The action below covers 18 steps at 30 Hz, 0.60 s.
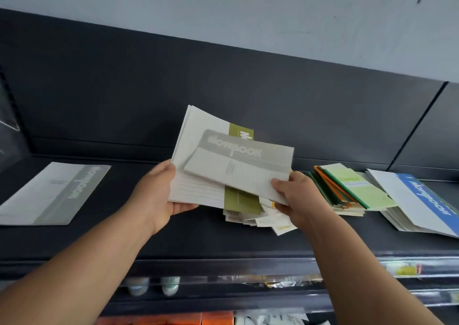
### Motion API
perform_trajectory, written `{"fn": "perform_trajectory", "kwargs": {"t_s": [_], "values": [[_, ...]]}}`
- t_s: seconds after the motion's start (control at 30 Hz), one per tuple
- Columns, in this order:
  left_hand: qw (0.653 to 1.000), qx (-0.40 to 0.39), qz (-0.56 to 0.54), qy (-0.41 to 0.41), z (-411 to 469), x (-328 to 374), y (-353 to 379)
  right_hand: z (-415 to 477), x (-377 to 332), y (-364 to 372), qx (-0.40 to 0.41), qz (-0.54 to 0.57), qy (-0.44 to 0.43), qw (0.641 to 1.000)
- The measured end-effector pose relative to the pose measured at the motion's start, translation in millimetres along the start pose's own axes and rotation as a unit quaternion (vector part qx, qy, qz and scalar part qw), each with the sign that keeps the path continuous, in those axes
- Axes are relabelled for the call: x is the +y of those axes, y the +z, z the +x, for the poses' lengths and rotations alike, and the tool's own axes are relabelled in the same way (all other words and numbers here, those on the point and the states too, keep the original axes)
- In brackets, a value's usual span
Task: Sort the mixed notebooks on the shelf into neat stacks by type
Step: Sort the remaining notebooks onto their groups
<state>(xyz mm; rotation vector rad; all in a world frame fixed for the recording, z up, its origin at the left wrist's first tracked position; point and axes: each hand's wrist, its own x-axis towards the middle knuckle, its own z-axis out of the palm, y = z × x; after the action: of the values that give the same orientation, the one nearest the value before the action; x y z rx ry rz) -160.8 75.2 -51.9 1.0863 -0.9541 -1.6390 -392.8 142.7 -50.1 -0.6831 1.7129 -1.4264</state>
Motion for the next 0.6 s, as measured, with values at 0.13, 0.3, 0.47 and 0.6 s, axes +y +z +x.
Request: {"fn": "perform_trajectory", "kwargs": {"t_s": [0.13,0.3,0.47,0.6], "values": [[1.0,0.001,0.007,0.007,-1.8,-1.5,0.6,4.2,1.2,-13.9,0.094,0.149,0.005,0.984],[0.999,0.027,0.002,0.019,-6.1,-1.3,0.0,14.4,12.2,-17.0,0.214,0.098,-0.003,0.972],[0.997,0.064,-0.018,0.037,-14.2,-0.6,-3.2,-1.7,10.9,-10.4,0.211,-0.359,-0.008,0.909],[0.994,0.089,-0.039,0.057,-23.5,0.0,-3.5,6.0,21.7,-9.7,0.208,-0.176,0.011,0.962]]}}
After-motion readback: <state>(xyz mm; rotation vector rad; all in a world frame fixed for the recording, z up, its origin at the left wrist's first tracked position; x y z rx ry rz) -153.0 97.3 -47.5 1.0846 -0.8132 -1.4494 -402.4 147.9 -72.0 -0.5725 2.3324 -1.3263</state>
